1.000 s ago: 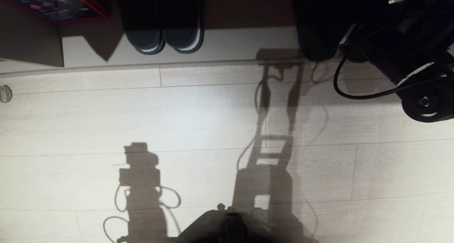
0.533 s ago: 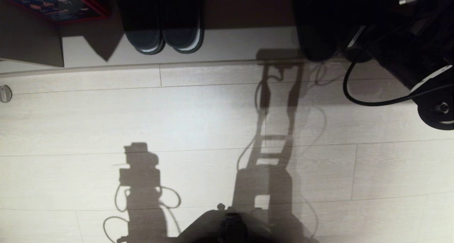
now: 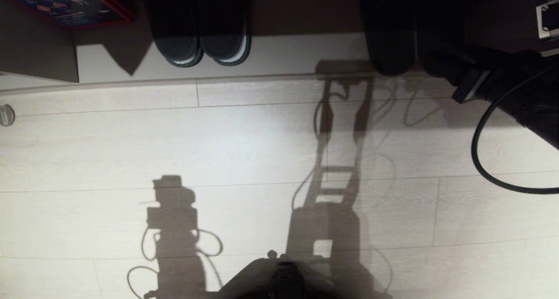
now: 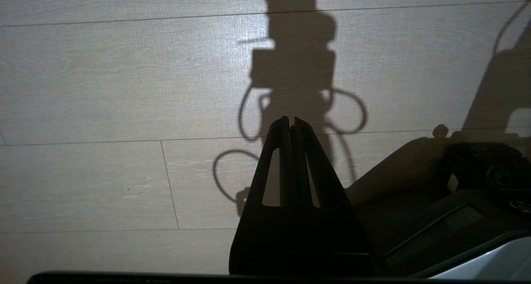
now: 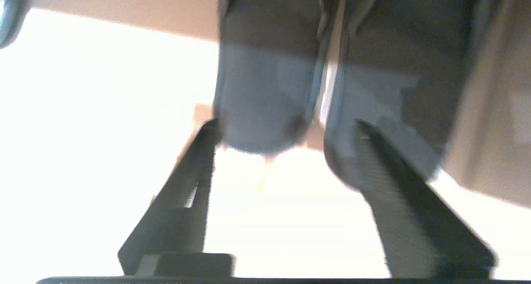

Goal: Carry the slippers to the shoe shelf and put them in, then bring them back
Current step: Pick up the slippers in the shoe cabinet

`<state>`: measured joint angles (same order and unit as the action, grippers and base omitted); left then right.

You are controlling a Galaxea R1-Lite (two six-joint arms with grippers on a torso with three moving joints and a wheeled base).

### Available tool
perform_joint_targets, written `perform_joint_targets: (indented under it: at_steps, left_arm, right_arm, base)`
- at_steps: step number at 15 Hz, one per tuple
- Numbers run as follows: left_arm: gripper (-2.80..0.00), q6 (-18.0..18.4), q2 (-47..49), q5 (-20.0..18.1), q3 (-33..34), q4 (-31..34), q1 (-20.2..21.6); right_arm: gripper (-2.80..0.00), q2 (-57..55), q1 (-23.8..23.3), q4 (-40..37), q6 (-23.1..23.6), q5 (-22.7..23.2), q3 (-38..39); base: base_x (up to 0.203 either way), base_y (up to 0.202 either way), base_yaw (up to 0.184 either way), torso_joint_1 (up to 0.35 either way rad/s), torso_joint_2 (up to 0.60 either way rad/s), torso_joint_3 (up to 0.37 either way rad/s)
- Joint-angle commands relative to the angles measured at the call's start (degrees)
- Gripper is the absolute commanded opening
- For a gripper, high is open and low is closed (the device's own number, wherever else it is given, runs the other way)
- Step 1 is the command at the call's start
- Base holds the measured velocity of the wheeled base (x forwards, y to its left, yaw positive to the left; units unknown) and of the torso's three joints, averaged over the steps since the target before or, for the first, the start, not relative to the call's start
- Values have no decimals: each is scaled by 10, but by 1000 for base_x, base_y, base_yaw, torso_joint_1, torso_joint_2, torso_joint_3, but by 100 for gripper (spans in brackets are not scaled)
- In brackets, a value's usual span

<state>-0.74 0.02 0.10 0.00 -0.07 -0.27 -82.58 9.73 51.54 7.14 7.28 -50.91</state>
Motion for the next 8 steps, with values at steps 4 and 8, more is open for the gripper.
perform_joint_targets:
  at_steps: [4, 8]
  left_arm:
    - [-280, 0, 0, 0, 1, 1, 0]
    - [-280, 0, 0, 0, 1, 0, 0]
  right_arm:
    - [-280, 95, -1, -13, 24, -1, 68]
    - [-280, 292, -15, -74, 25, -1, 151]
  base:
    - [0, 0, 0, 0, 0, 0]
    - [0, 0, 0, 0, 0, 0]
